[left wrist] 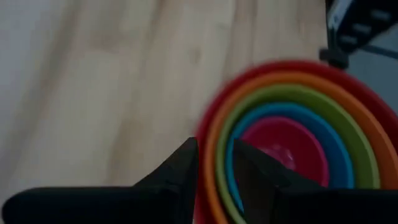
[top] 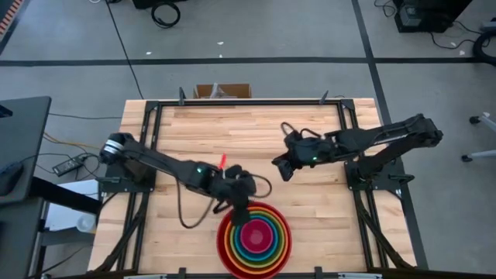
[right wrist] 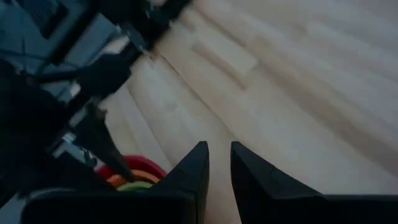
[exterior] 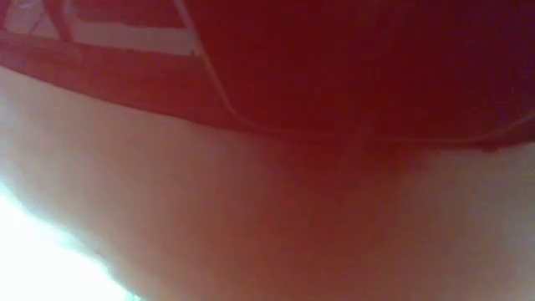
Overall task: Nest bowls inside each other
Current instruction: Return to Home Position
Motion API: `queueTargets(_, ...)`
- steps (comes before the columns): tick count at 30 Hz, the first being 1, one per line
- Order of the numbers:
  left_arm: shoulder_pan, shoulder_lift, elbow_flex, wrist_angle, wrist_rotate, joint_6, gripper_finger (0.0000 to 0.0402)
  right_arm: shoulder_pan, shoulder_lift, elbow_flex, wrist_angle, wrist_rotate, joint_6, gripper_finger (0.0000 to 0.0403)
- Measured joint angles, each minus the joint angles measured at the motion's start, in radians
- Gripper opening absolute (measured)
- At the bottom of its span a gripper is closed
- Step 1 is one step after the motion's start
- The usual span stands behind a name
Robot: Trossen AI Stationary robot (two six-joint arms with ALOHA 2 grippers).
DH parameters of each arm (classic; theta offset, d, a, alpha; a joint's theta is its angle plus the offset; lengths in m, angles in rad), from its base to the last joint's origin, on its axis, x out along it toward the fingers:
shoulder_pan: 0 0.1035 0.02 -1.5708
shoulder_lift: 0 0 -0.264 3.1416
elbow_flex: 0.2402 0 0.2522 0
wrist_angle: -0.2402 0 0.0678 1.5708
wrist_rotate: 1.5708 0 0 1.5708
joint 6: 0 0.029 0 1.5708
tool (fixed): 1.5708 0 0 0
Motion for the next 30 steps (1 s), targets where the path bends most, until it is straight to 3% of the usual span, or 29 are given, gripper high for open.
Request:
queueTargets(7,0.044,-0.095,-0.007,0.016,-0.058,0.085,0.0103,0.020,-0.115,0.000,-0.068,0.117,-0.030,0.0073)
queueTargets(12,0.053,-0.157,-0.181,0.207,-0.078,0.077,0.0103,0.048,-0.147,0.000,-0.089,0.186,-0.036,0.0073)
queueTargets(15,0.052,-0.197,-0.327,0.367,-0.048,0.020,0.0103,0.072,-0.145,0.000,-0.086,0.196,-0.037,0.0073)
queueTargets(20,0.051,-0.284,-0.472,0.469,-0.015,-0.041,0.0096,0.122,-0.116,0.000,-0.080,0.211,-0.036,0.0073)
queueTargets(26,0.090,-0.445,-0.535,0.487,-0.081,0.053,0.0079,0.146,-0.041,-0.004,-0.026,0.229,-0.044,0.0072)
queueTargets(30,0.133,-0.549,-0.622,0.590,-0.120,0.107,0.0070,0.125,0.002,-0.044,0.175,0.153,-0.109,0.0065)
